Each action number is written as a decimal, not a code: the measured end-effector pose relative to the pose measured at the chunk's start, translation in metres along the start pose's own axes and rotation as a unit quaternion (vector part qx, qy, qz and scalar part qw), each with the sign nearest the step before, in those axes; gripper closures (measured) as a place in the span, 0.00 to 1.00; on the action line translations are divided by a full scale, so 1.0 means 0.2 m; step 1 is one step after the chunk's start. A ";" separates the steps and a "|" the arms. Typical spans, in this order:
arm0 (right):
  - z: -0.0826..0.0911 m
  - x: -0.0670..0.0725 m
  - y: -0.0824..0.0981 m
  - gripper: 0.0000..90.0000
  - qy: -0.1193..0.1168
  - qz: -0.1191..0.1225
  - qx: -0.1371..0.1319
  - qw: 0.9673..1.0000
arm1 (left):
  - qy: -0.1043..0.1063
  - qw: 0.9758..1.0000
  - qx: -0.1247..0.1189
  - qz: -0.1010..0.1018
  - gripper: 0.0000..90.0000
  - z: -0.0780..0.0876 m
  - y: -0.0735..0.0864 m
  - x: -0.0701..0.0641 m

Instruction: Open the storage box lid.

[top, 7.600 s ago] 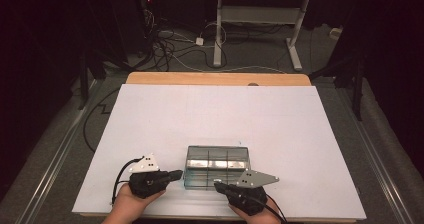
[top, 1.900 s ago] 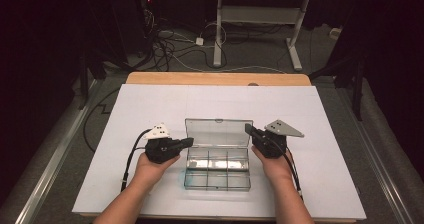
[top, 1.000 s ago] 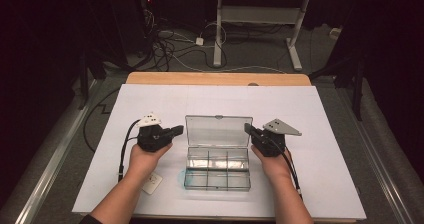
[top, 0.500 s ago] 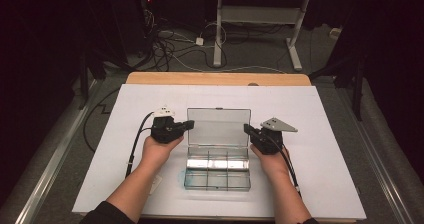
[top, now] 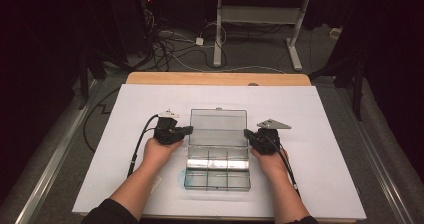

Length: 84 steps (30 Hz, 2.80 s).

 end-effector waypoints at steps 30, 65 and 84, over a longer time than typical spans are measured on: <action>0.35 -0.05 0.21 1.00 0.010 0.014 0.005 1.000 | -0.013 0.999 -0.005 -0.036 0.96 0.29 0.21 -0.17; 0.59 -0.06 0.32 0.00 0.011 0.044 -0.035 0.998 | -0.040 0.997 -0.017 -0.056 0.00 0.50 0.43 -0.23; 0.60 -0.07 0.35 0.00 0.019 0.047 -0.025 0.998 | -0.062 0.994 0.067 -0.058 0.00 0.64 0.67 -0.29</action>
Point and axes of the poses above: each handheld gripper's, and its own axes: z roughly backward along the jaws, y roughly out of its underside, x roughly to its left, the point moved 6 cm from there along -z, roughly forward along the jaws, and after that the axes turned 12 degrees about -z, right-handed, at the moved point
